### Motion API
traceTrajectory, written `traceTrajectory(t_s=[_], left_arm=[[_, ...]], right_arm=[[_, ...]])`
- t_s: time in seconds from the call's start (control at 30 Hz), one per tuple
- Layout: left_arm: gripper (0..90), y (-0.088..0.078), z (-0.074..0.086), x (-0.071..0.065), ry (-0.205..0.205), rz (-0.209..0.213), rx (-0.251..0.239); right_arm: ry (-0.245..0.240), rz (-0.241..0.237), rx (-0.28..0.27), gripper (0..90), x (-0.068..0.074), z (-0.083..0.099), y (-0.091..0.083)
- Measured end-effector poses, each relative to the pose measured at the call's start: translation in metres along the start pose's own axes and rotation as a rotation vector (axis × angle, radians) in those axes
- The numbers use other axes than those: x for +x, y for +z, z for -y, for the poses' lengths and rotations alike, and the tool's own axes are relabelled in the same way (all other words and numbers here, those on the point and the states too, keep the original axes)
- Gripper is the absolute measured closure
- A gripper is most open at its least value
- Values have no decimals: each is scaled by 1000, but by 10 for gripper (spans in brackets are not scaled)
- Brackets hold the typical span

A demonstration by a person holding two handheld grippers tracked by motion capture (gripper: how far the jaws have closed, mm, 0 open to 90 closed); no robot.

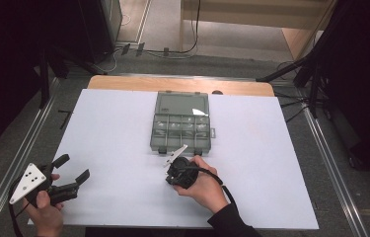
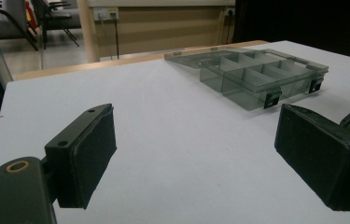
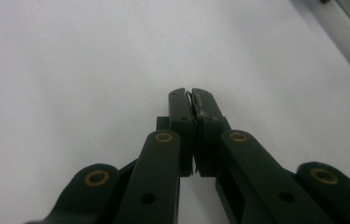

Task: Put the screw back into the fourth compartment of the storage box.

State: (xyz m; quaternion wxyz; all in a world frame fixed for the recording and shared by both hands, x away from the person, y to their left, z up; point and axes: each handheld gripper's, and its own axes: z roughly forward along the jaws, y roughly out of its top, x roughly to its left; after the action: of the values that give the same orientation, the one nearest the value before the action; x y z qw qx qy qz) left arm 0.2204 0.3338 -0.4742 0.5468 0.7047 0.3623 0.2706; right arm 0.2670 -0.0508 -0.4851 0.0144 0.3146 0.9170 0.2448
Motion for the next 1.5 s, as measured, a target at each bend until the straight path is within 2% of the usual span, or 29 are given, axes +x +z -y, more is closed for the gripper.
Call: traceTrajectory(t_s=[0.17,0.33,0.73,1.5], left_arm=[[128,0,0,1,-3,0,1],[127,-1,0,2,-5,-3,-3],[127,-2,0,2,-6,-4,-2],[127,-2,0,3,-6,-2,-3]], right_arm=[[24,-5,-27,898,-6,-2,-9],[20,-2,-45,898,-11,-6,-20],[46,7,-93,898,-27,-15,-46],[101,39,-117,898,-64,-25,-65]])
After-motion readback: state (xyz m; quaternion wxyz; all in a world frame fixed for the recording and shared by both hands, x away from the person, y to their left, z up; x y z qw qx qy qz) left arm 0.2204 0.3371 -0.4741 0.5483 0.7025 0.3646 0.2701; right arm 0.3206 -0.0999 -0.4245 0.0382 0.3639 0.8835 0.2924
